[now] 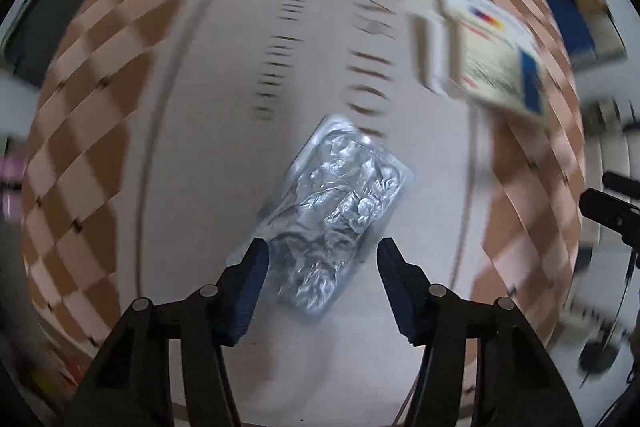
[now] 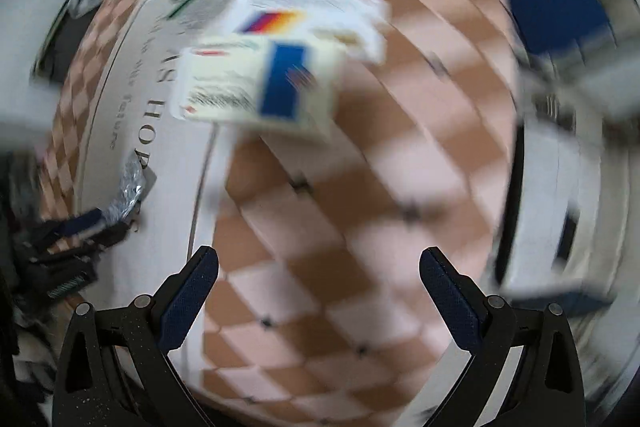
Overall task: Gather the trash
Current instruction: 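Move both tools back over the table toward the remaining items, then grasp the white-blue Pudilan medicine box with the right tool while the left tool grasps a silver blister pack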
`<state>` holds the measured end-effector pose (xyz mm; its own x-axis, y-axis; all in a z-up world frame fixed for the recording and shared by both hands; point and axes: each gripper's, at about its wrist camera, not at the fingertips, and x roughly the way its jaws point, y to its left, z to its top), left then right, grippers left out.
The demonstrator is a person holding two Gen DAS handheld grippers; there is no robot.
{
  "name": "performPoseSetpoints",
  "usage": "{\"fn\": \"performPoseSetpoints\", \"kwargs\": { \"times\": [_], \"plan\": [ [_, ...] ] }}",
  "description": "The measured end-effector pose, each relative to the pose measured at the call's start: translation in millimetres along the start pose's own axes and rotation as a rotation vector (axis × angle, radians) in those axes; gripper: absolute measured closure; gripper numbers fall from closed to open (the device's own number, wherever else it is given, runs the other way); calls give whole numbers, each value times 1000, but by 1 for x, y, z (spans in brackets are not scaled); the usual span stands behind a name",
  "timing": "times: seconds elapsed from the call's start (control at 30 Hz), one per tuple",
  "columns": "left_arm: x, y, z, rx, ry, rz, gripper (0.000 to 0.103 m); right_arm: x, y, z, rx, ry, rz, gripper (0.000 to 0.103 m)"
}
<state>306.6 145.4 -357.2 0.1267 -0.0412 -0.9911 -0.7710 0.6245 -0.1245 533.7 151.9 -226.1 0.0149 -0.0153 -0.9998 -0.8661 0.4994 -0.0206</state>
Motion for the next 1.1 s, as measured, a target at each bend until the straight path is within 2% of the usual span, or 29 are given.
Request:
{"fn": "performPoseSetpoints", "kwargs": {
  "times": [0.07,0.17,0.27,0.37,0.4,0.53,0.6,0.63,0.67,0.73,0.83,0.93,1.0,1.1],
  "plan": [
    [-1,11,3,-55,-18,19,50,7,26,30,-172,3,-80,1],
    [2,19,7,-86,-18,27,50,20,60,57,-377,18,-189,1],
    [7,20,11,-61,-11,54,49,40,91,79,-592,48,-301,1],
    [13,13,14,11,0,71,49,59,108,91,-740,87,-380,0],
    [13,-2,21,30,7,72,48,61,110,93,-758,97,-374,0],
    [18,-8,27,109,20,49,46,66,111,96,-775,144,-309,1],
    [18,-12,30,151,29,49,46,74,108,94,-762,188,-258,3],
    [19,-13,31,170,31,49,46,78,104,93,-768,188,-269,7],
    [19,-16,32,184,35,50,46,80,99,83,-752,202,-262,17],
    [19,-21,36,224,42,50,46,79,89,87,-674,199,-218,18],
    [20,-32,43,305,64,46,46,73,65,87,-503,222,-110,18],
    [21,-42,48,366,91,2,46,64,31,69,-266,232,13,18],
    [30,-58,52,403,106,19,46,62,4,45,-74,242,108,18],
    [40,-73,52,477,117,70,45,67,-27,3,151,234,134,15]
  ]
}}
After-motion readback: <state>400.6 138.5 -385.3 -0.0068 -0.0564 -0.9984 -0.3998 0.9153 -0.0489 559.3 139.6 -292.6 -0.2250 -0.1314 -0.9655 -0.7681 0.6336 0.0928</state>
